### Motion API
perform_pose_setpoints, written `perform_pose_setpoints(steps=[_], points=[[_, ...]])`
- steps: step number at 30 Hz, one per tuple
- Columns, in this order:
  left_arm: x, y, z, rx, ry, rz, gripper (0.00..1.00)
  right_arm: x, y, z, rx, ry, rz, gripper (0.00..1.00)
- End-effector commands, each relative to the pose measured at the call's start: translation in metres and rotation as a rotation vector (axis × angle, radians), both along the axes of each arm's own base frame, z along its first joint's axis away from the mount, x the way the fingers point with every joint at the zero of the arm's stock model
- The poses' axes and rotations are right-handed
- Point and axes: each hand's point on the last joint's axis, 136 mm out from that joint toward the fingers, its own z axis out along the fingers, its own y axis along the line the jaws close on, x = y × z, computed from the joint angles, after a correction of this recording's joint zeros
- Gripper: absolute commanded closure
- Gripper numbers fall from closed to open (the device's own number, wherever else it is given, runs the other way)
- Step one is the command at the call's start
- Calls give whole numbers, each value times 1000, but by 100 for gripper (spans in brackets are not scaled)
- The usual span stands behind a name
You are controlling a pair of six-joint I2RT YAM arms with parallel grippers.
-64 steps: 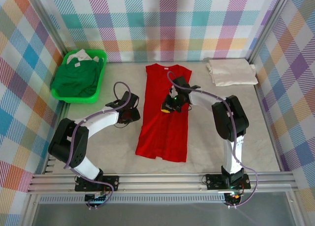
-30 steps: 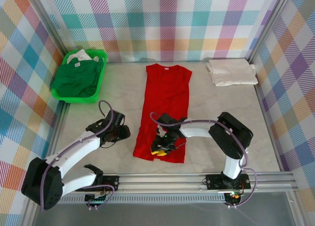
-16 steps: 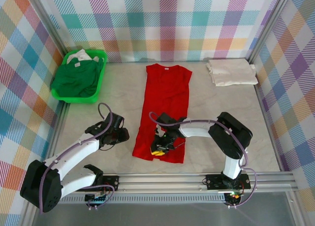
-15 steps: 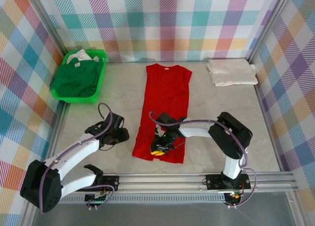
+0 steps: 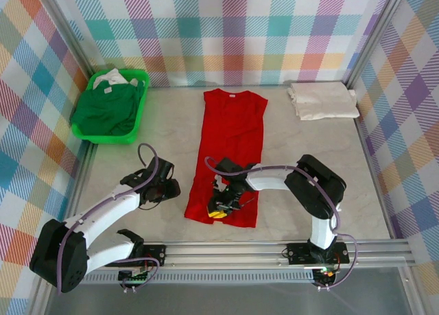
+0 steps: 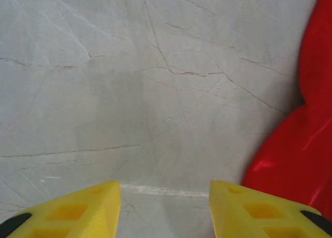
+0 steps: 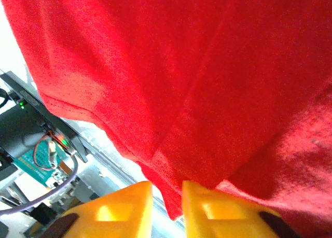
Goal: Fold and stack the t-shirts
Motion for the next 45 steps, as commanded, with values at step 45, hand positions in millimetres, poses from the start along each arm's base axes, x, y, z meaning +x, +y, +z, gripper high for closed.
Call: perform_pose_setpoints(steps=[45], points=[[-8, 3, -6, 5, 0, -14, 48, -21, 6, 2, -37, 57, 21, 89]])
